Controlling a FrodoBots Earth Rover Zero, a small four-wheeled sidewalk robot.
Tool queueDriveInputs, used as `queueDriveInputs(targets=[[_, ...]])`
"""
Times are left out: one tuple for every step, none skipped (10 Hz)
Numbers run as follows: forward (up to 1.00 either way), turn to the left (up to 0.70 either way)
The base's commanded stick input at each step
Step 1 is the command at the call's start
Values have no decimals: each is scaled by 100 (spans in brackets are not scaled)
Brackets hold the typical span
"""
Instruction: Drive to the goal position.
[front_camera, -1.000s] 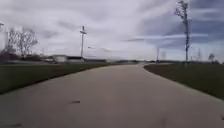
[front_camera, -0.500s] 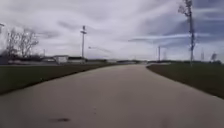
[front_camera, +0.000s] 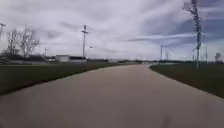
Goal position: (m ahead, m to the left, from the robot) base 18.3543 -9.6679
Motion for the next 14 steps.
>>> queueDriveInputs(targets=[[100,-5],[100,0],[100,0],[100,0],[100,0],[100,0],[100,0],[100,-1],[100,-15],[100,-30],[100,-29],[100,-14],[100,0],[100,0]])
